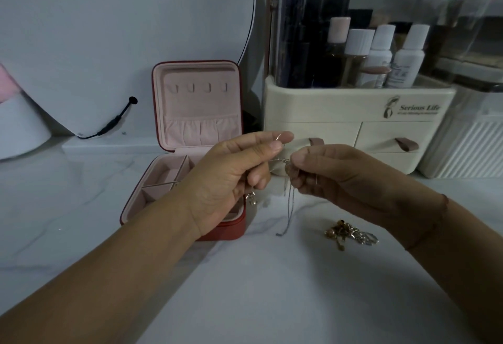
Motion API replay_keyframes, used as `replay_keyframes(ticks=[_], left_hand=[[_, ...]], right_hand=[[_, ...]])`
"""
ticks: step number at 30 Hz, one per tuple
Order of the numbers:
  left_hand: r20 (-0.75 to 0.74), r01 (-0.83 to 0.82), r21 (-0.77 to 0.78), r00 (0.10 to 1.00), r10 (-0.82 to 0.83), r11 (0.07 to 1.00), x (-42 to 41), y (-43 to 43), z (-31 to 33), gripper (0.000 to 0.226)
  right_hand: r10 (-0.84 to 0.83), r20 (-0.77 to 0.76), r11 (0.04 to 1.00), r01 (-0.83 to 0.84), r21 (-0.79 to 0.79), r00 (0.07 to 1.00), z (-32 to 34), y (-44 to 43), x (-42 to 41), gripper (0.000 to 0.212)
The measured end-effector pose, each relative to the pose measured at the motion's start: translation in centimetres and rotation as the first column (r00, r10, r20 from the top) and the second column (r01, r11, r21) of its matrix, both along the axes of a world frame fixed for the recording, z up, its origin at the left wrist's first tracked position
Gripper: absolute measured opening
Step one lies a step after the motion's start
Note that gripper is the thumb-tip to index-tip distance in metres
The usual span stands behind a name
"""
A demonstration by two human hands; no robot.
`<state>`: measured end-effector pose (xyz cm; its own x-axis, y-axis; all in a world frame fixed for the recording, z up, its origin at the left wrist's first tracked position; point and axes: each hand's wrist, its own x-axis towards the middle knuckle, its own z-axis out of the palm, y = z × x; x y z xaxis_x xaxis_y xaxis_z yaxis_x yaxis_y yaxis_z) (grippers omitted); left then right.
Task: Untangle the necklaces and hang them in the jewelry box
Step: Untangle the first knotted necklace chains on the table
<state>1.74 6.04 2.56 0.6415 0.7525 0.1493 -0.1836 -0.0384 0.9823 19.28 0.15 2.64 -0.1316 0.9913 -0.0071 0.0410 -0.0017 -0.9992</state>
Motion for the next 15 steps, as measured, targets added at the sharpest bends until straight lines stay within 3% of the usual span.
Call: replay_keyframes(ticks=[3,8,15], left_hand=[[0.025,0.003,0.026,1.000,-0.004,1.000,0.10,0.03,0.05,0.031],[0.044,0.014,0.036,0.999,-0.016,0.999,0.10,0.07,0.08,0.029],[0.030,0.100,0.061,0.994,-0.102,0.993,0.02,-0.15,0.04,0.034]], right_hand=[[0.003,0.059,0.998,-0.007,0.059,0.998,0.33,-0.28,-0.12,0.013],[0.080,0.131,0.996,-0.083,0.016,0.988,0.61,-0.53,0.00,0.008],[0.097,0.129,0.995,-0.096,-0.015,0.987,0.74,-0.58,-0.17,0.035]])
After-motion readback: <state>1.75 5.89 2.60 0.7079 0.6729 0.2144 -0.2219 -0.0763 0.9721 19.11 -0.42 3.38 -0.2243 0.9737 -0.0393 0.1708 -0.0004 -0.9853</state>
